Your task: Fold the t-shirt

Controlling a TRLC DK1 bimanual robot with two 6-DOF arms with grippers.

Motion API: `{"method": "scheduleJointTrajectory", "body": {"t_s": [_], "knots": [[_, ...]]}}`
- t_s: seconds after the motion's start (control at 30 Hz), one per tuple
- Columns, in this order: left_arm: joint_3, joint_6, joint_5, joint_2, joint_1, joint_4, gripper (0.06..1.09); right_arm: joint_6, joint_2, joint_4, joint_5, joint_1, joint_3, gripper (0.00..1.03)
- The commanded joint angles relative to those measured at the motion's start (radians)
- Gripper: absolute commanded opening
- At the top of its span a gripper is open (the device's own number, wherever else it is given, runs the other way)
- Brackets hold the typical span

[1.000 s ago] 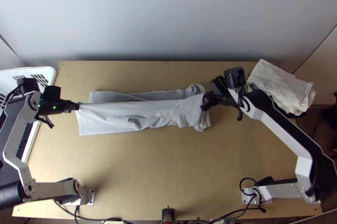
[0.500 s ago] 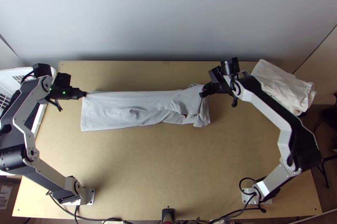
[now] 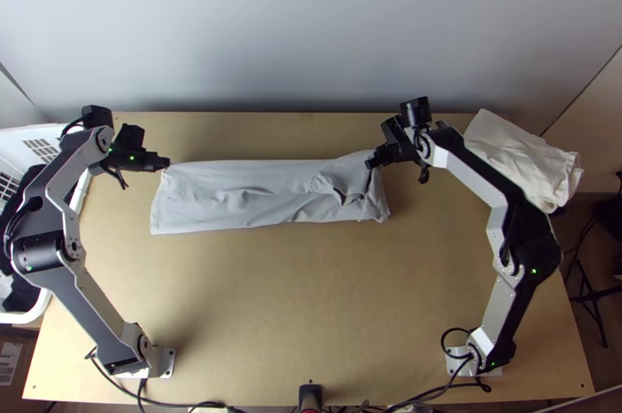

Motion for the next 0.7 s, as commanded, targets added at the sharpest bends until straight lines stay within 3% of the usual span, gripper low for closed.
{"method": "scheduleJointTrajectory", "body": {"t_s": [0.0,0.13,0.23,0.3,0.37,0.43,0.47,0.57,0.67], "knots": [[0.078,-0.005,-0.025,0.087,-0.019,0.001,0.09,-0.010,0.092,-0.005,0.001,-0.012,0.054,0.03],[0.094,-0.021,-0.025,0.101,-0.028,-0.002,0.09,-0.008,0.114,-0.005,0.001,-0.017,0.060,0.03],[0.086,-0.024,-0.025,0.103,-0.029,-0.004,0.17,-0.008,0.114,-0.008,-0.001,-0.017,0.060,0.18],[0.080,-0.031,-0.025,0.098,-0.029,-0.007,0.32,-0.007,0.111,-0.011,-0.001,-0.018,0.065,0.33],[0.075,-0.042,-0.025,0.084,-0.026,-0.019,0.61,-0.002,0.094,-0.017,-0.001,-0.020,0.069,0.46],[0.060,-0.045,-0.025,0.054,-0.023,-0.028,0.80,0.013,0.059,-0.028,-0.001,-0.018,0.068,0.69],[0.046,-0.045,-0.025,0.035,-0.022,-0.033,0.87,0.027,0.043,-0.034,-0.001,-0.018,0.068,0.75],[-0.009,-0.056,-0.025,-0.040,-0.019,-0.050,1.04,0.053,-0.009,-0.043,-0.001,-0.009,0.065,0.92],[-0.069,-0.058,-0.025,-0.111,-0.014,-0.084,1.04,0.075,-0.073,-0.046,-0.003,0.008,0.054,0.92]]}}
